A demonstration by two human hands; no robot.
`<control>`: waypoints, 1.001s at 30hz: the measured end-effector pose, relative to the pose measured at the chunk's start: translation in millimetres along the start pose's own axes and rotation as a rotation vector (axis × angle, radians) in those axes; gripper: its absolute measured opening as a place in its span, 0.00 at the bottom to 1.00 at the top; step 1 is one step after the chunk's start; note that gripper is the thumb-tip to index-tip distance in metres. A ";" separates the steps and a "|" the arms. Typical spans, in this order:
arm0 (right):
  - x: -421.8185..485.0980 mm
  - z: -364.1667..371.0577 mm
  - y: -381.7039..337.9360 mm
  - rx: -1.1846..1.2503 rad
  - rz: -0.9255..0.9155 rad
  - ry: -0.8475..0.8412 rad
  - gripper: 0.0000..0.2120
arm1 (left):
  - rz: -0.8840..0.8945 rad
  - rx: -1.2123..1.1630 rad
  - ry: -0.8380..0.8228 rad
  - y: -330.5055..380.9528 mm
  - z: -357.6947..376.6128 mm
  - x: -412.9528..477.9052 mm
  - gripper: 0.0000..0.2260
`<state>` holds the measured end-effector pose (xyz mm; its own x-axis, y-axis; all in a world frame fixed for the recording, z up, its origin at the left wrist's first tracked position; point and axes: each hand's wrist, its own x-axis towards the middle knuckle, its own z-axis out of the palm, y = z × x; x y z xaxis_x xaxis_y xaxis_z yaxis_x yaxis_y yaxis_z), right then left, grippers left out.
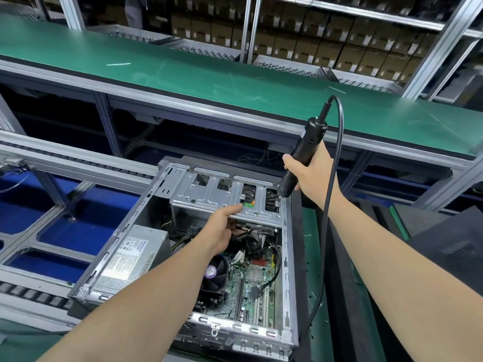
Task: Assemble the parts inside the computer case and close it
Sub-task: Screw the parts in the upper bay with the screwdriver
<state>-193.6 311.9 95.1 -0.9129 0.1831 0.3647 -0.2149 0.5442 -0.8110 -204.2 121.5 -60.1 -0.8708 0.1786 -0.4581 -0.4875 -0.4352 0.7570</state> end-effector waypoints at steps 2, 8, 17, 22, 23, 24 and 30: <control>0.7 0.3 1.9 0.003 0.000 0.007 0.20 | 0.002 0.000 0.001 0.6 0.3 -0.5 0.07; 5.7 0.3 8.9 0.021 0.007 -0.007 0.18 | 0.000 0.000 0.003 2.0 1.7 -4.0 0.08; 3.9 1.6 7.6 0.046 0.010 0.022 0.14 | -0.004 0.009 0.007 2.9 3.8 -8.1 0.11; -9.9 -1.7 7.0 0.105 -0.019 0.125 0.13 | -0.026 0.033 0.154 0.7 9.4 -15.5 0.23; -10.5 -5.1 5.6 0.117 -0.035 0.149 0.13 | -0.031 0.049 0.210 0.5 11.0 -18.5 0.28; -10.4 -9.3 3.0 0.124 -0.049 0.167 0.13 | -0.031 0.066 0.274 0.4 13.5 -21.9 0.32; -14.3 -50.6 3.1 0.092 -0.045 0.210 0.14 | 0.168 0.390 0.999 13.7 58.6 -51.3 0.40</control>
<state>-163.7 352.3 110.5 -0.8116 0.3318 0.4808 -0.2930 0.4809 -0.8264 -169.9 158.1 1.1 -0.5683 -0.7331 -0.3737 -0.5078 -0.0449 0.8603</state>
